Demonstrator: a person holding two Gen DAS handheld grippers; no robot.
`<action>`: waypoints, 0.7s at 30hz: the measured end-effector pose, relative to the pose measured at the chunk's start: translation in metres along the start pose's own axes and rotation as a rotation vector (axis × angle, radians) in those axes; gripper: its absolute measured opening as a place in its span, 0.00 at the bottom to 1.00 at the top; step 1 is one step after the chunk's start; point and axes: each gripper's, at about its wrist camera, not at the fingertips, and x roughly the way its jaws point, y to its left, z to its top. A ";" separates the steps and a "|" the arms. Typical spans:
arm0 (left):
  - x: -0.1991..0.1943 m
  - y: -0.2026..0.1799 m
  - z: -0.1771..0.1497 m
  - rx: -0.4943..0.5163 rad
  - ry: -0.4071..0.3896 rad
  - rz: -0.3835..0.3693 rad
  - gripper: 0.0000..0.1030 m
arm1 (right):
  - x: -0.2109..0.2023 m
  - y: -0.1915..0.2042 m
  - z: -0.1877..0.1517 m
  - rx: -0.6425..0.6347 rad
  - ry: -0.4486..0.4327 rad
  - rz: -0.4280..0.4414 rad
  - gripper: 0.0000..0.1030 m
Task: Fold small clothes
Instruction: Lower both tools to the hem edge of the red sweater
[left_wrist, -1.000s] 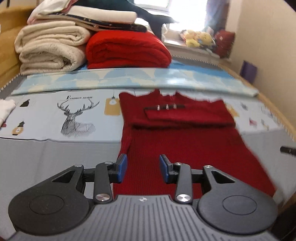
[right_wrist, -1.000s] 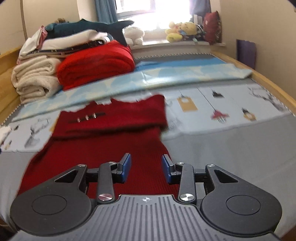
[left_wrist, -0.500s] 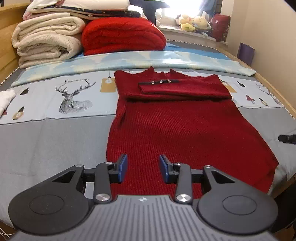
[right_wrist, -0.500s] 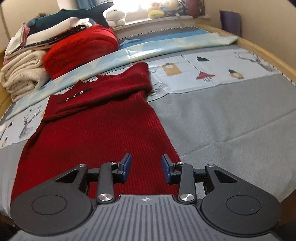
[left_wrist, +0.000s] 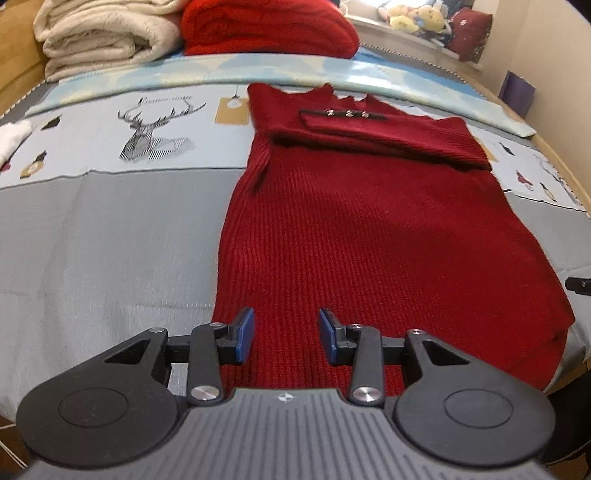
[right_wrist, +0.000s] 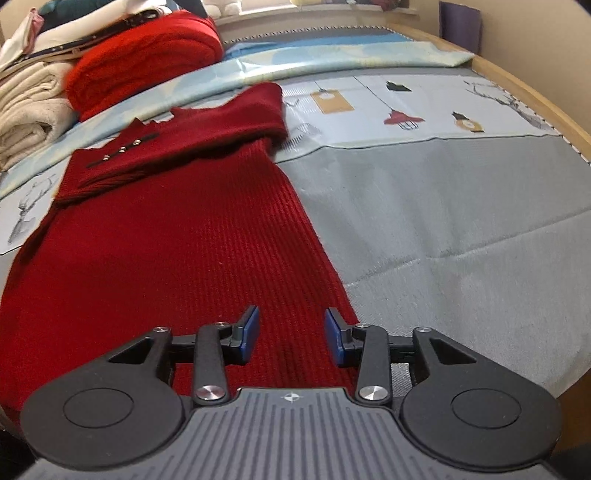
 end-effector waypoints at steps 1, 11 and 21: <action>0.003 0.002 0.001 -0.010 0.007 0.003 0.44 | 0.002 -0.001 0.000 0.001 0.007 -0.007 0.43; 0.026 0.023 0.002 -0.129 0.117 0.091 0.66 | 0.025 -0.021 -0.003 0.079 0.113 -0.092 0.46; 0.047 0.043 -0.008 -0.227 0.240 0.072 0.65 | 0.043 -0.025 -0.007 0.089 0.182 -0.145 0.49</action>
